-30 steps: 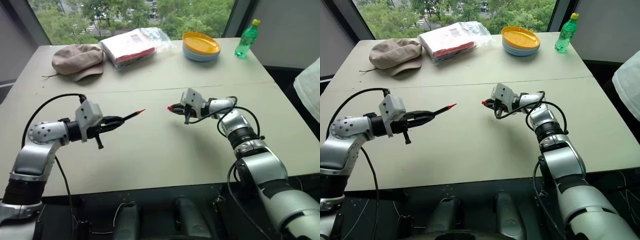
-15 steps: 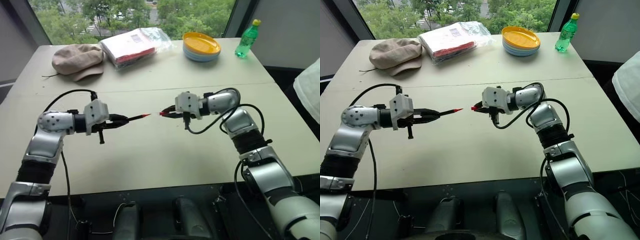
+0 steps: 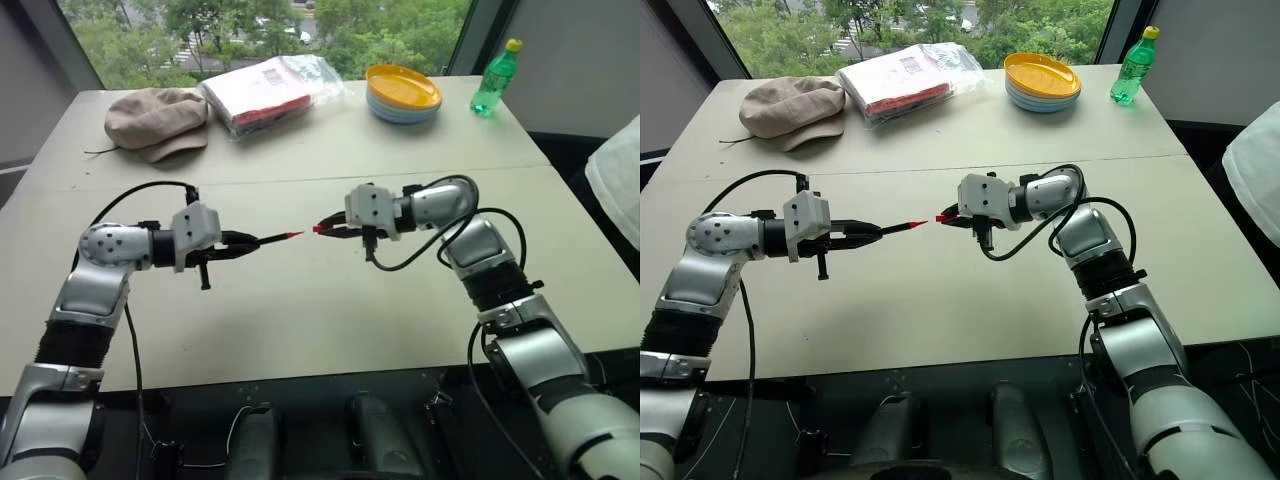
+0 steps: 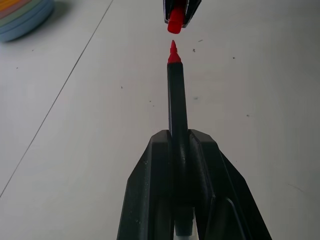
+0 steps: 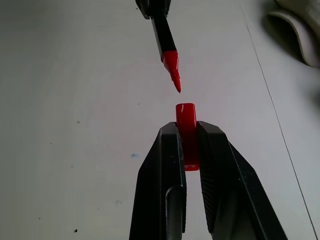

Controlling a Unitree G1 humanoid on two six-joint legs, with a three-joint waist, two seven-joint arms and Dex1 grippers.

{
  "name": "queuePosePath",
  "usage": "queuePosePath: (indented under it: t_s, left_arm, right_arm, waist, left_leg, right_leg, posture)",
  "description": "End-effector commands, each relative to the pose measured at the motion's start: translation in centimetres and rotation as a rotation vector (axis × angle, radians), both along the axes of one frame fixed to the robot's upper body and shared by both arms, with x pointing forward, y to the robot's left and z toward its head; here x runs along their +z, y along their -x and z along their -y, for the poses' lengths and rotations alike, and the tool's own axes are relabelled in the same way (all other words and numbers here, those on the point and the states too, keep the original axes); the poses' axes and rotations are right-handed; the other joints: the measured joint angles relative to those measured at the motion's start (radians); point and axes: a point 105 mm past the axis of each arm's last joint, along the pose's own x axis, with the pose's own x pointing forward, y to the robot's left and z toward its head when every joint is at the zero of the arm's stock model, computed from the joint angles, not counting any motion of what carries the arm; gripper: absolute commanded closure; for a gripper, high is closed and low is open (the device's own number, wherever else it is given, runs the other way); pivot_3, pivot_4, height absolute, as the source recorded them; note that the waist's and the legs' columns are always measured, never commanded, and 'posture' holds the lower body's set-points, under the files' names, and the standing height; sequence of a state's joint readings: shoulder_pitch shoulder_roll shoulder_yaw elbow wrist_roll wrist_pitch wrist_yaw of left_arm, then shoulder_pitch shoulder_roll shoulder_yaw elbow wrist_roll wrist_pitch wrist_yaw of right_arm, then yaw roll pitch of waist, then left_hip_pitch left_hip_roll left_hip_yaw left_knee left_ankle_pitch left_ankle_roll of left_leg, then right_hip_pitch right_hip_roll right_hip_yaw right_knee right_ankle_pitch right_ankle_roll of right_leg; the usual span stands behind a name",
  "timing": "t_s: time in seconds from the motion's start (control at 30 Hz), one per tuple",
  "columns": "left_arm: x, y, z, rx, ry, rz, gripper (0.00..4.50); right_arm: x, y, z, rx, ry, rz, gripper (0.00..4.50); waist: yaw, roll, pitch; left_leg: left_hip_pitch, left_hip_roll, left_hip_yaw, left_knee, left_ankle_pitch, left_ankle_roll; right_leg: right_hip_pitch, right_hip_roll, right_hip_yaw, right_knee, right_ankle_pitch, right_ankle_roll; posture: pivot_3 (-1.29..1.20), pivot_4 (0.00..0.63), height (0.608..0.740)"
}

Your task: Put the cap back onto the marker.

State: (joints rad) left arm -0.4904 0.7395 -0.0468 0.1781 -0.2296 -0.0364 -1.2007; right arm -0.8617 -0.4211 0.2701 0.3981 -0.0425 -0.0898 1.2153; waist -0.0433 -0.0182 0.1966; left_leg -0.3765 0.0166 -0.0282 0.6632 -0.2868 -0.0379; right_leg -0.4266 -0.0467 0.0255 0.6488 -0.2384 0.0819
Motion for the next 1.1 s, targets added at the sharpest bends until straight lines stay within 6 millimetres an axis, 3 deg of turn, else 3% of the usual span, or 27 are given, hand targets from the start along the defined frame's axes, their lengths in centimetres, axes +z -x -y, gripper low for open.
queuePosePath:
  t_s: [0.03, 1.1]
  left_arm:
    - [0.96, 0.22, 0.35, -0.013, 0.007, 0.048, 4.50]
    - [0.83, 0.36, 0.73, -0.025, -0.002, 0.040, 4.50]
  right_arm:
    - [1.01, 0.55, -0.76, 0.034, -0.025, 0.024, 4.49]
    - [1.49, -0.05, -0.81, 0.017, -0.037, 0.029, 4.49]
  waist:
    - [0.000, 0.000, 0.000]
    - [0.000, 0.000, 0.000]
  left_leg:
    - [0.000, 0.000, 0.000, 0.000, 0.000, 0.000]
    - [0.000, 0.000, 0.000, 0.000, 0.000, 0.000]
  right_leg:
    - [0.000, 0.000, 0.000, 0.000, 0.000, 0.000]
    - [0.000, 0.000, 0.000, 0.000, 0.000, 0.000]
  posture:
    - [0.00, 0.150, 0.740]
    - [0.00, 0.150, 0.740]
